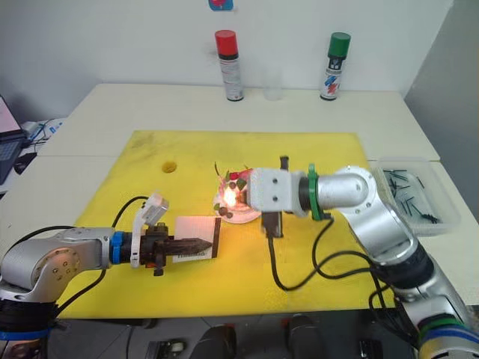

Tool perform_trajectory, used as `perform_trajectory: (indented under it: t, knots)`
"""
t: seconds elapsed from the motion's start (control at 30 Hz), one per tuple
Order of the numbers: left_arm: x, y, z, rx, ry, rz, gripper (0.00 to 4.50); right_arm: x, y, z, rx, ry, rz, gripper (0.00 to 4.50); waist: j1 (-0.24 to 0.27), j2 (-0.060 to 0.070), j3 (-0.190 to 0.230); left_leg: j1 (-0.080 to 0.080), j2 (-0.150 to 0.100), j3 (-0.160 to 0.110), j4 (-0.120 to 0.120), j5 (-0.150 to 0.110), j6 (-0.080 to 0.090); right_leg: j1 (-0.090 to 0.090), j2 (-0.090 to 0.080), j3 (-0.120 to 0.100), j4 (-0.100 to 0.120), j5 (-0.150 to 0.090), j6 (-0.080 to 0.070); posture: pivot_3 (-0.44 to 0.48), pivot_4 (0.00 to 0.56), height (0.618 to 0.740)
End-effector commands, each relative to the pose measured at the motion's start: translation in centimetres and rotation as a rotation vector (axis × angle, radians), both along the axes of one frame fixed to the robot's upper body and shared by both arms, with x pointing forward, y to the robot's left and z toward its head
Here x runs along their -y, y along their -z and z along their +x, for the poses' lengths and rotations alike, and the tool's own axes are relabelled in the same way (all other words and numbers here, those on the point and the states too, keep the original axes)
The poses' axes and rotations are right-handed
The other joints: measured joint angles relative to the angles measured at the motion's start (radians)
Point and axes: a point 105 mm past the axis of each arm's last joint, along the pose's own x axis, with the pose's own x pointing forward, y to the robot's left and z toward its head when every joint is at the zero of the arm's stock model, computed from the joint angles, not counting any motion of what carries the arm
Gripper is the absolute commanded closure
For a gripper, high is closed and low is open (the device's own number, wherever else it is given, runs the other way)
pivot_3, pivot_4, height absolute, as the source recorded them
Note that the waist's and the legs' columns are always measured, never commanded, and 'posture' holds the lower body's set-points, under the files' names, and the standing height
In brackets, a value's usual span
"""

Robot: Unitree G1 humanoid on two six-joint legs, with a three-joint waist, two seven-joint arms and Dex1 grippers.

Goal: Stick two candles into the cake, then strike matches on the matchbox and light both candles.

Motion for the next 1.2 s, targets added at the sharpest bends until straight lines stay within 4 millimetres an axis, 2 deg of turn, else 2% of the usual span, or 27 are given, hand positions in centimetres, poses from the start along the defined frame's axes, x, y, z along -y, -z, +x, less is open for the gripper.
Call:
perform_trajectory:
  t: [0.03,0.13,0.23,0.4,0.53,1.2]
  knots:
    - [0.4,-0.7,0.2,0.061,0.017,-0.004,4.5,-0.9,-2.4,2.6,0.148,0.061,-0.022,4.49,0.004,0.0,0.0,0.0,0.0,0.0,0.0,0.0,0.0,-0.001,0.0,0.0,0.001,0.0,0.0,0.0,0.15,0.74]
    - [0.8,-0.6,0.3,0.067,0.024,-0.012,4.5,-1.7,-3.0,4.3,0.23,0.07,-0.071,4.49,0.008,0.0,0.0,0.0,0.0,0.0,0.001,0.0,0.0,-0.002,0.0,0.0,0.003,-0.001,-0.002,0.0,0.15,0.74]
    - [1.1,-0.6,0.2,0.069,0.031,-0.017,4.5,-2.6,-3.0,5.0,0.27,0.04,-0.111,4.49,0.006,0.0,0.0,-0.001,0.0,0.002,0.0,0.0,0.0,-0.004,0.0,0.001,0.004,-0.001,-0.003,0.0,0.15,0.74]
    - [1.3,-0.6,0.3,0.077,0.033,-0.02,4.5,-3.4,-1.1,5.4,0.262,-0.013,-0.175,4.49,0.006,0.0,0.0,-0.003,0.0,0.002,-0.002,0.0,0.0,-0.008,0.0,0.001,0.008,0.0,-0.009,0.0,0.15,0.74]
    - [1.4,-0.5,0.3,0.079,0.034,-0.024,4.5,-3.5,-0.5,5.6,0.254,-0.029,-0.187,4.49,0.005,0.0,0.0,-0.003,0.0,0.002,-0.002,0.0,0.0,-0.008,0.0,0.001,0.008,0.0,-0.009,0.0,0.15,0.74]
    - [1.6,-0.6,0.5,0.087,0.038,-0.023,4.5,-3.5,-1.6,5.9,0.278,-0.032,-0.144,4.49,0.004,0.0,0.0,-0.002,0.0,0.002,-0.002,0.0,0.0,-0.008,0.0,0.001,0.009,0.0,-0.009,0.0,0.15,0.74]
